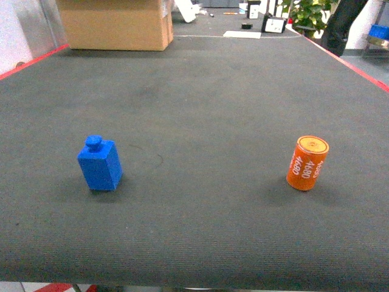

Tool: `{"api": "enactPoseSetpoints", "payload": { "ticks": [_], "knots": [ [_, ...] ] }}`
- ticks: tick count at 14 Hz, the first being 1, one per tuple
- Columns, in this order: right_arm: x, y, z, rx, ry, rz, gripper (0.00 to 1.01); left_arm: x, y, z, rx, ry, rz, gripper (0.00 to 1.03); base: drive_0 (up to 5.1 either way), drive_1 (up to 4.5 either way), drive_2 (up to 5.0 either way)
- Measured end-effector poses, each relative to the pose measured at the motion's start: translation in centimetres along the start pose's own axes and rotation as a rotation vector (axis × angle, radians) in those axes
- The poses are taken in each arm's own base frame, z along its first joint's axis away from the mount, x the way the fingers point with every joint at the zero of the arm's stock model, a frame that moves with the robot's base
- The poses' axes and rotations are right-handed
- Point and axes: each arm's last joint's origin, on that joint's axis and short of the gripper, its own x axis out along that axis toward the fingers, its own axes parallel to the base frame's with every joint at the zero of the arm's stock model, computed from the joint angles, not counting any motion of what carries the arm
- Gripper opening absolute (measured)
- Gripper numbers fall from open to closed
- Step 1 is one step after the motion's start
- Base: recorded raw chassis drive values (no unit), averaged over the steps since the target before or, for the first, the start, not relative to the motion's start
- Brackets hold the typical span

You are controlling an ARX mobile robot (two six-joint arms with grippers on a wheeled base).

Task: Sort blue parts and orange caps into right shelf containers

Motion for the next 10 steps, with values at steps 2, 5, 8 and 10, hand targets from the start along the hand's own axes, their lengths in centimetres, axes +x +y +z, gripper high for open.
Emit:
{"api": "enactPoseSetpoints", "payload": {
  "ticks": [2, 5, 8, 10],
  "knots": [
    [2.4, 1.1, 2.4, 0.016, -0.059, 0.03, 0.98, 2.6, -1.6, 2.6, -0.029, -0.061, -0.027, 0.98, 0.0, 0.0, 0.0],
    [9.6, 3.7, 4.3, 0.028, -0.054, 0.092, 0.98, 9.0, -4.5, 3.8, -0.027, -0.019, -0.128, 0.98, 0.0, 0.0, 0.0],
    [12.9, 5.0, 3.2, 0.006, 0.021, 0.113, 0.98, 12.0, -5.6, 3.0, -0.007, 0.037, -0.136, 0.98, 0.0, 0.0, 0.0],
    [16.1, 6.3, 1.0, -0.027, 0.125, 0.133, 0.98, 14.8, -6.6, 1.3, 0.017, 0.114, -0.141, 0.98, 0.0, 0.0, 0.0]
  ]
}}
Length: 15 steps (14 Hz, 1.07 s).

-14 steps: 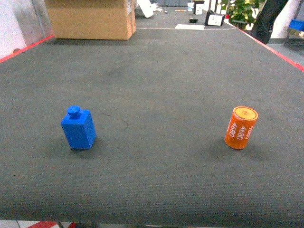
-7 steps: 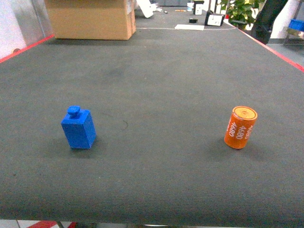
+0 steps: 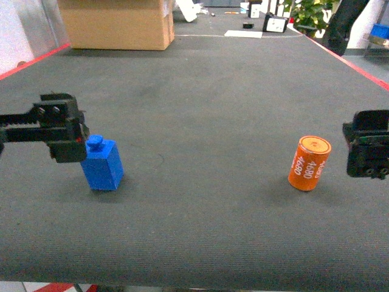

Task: Sort blue parts and orange caps into right shelf containers

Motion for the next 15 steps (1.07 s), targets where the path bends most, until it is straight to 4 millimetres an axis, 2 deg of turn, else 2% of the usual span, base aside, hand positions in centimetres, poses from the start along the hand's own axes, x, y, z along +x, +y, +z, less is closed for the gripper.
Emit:
{"api": "enactPoseSetpoints", "payload": {
  "ticks": [1, 4, 6, 15],
  "knots": [
    [1.3, 0.2, -0.5, -0.005, 0.029, -0.001, 0.98, 1.3, -0.3, -0.6, 0.007, 0.028, -0.005, 0.98, 0.0, 0.0, 0.0],
    [4.1, 1.2, -1.3, -0.007, 0.068, 0.016, 0.98, 3.8, -1.0, -0.7, 0.008, 0.033, -0.017, 0.98, 0.0, 0.0, 0.0],
    [6.1, 1.8, -1.7, 0.017, 0.085, 0.02, 0.98, 5.6, -1.3, -1.9, 0.016, 0.074, -0.021, 0.98, 0.0, 0.0, 0.0],
    [9.5, 3.1, -4.6, 0.047, 0.177, 0.028, 0.98, 9.6, -0.5, -4.7, -0.001, 0.159, 0.011, 0.98, 0.0, 0.0, 0.0]
  ]
}}
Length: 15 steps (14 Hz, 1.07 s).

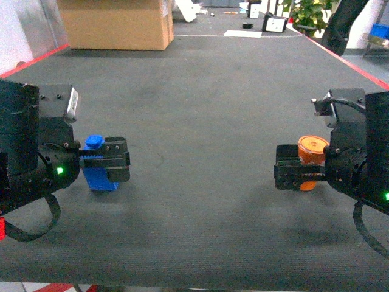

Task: Sort blue parts and orange caps into right shelf containers

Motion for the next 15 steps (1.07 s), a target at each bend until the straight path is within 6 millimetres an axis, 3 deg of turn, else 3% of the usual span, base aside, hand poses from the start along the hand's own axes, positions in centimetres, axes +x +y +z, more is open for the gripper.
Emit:
{"api": "enactPoseSetpoints", "payload": {
  "ticks": [3, 5, 8, 9, 10, 11, 15],
  "knots": [
    [0.8, 0.1, -0.4, 0.009, 0.02, -0.011, 0.98, 1.1, -0.1, -0.5, -0.001, 0.032, 0.003, 0.98, 0.0, 0.0, 0.0],
    [1.0, 0.1, -0.3, 0.007, 0.022, -0.028, 0.82, 1.2, -0.2, -0.5, -0.001, 0.035, 0.004, 0.95, 0.0, 0.0, 0.0],
    [1.0, 0.1, -0.1, -0.002, 0.01, -0.034, 0.52, 1.2, -0.2, -0.4, -0.002, 0.022, 0.012, 0.66, 0.0, 0.0, 0.0],
    [1.0, 0.1, -0.1, -0.017, 0.011, -0.038, 0.47, 1.2, -0.2, -0.3, -0.005, 0.004, 0.02, 0.57, 0.0, 0.0, 0.0],
    [1.0, 0.0, -0.1, -0.017, 0.008, -0.038, 0.46, 0.9, -0.1, -0.3, -0.009, -0.011, 0.027, 0.47, 0.0, 0.0, 0.0],
    [0.8, 0.0, -0.2, -0.016, 0.001, -0.037, 0.46, 0.6, -0.1, -0.4, -0.011, -0.016, 0.031, 0.44, 0.0, 0.0, 0.0],
    [-0.3, -0.2, 0.0, -0.01, -0.026, -0.035, 0.46, -0.9, 0.0, -0.1, -0.032, -0.051, 0.035, 0.44, 0.0, 0.0, 0.0]
  ]
}}
